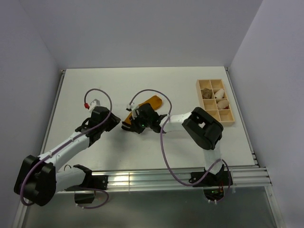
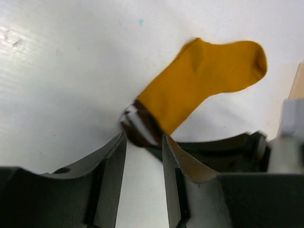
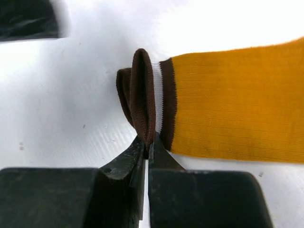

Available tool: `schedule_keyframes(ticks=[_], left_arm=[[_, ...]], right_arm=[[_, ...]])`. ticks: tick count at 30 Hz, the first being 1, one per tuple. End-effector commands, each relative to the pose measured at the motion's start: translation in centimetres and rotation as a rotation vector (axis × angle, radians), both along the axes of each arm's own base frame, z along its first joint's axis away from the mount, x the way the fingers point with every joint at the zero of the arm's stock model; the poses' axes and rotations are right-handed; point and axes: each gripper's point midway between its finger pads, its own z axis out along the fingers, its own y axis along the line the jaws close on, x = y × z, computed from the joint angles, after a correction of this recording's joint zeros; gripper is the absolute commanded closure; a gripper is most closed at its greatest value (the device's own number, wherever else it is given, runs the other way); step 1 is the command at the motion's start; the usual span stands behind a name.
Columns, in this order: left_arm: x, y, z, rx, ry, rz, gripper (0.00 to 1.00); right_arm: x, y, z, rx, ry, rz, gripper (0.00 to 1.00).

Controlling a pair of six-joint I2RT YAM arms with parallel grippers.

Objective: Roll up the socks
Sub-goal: Roll the sock at the center of the board.

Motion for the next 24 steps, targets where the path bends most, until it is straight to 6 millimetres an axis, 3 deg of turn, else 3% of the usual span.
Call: schedule_keyframes(ticks=[1, 6, 13, 17, 24], left_arm=[[-0.4, 0.9, -0.5, -0.002, -0.015, 0.03, 0.58], [-0.9, 0.1, -1.1, -0.03, -0.029, -0.021, 0.6], [0.0, -1.3, -1.9, -0.038, -0.042, -0.081, 0.65], [0.5, -1.7, -3.5, -0.014, -0.003, -0.091, 0.68], [1.4, -2.2, -4.3, -0.01, 0.006, -0.093, 0.69]], right_arm=[[-0.3, -0.2, -0.1, 0.083, 0.209, -0.035, 1.0], [0.4, -0.8, -0.1, 0.152, 0.362, -0.062, 1.0], [0.8, -0.9, -0.7, 0.2, 0.578, -0.087, 1.0], [0.9, -1.0, -0.7, 0.216, 0.622, -0.098, 1.0], [1.2, -1.1, -0.9, 0.225, 0.679, -0.122, 1.0]])
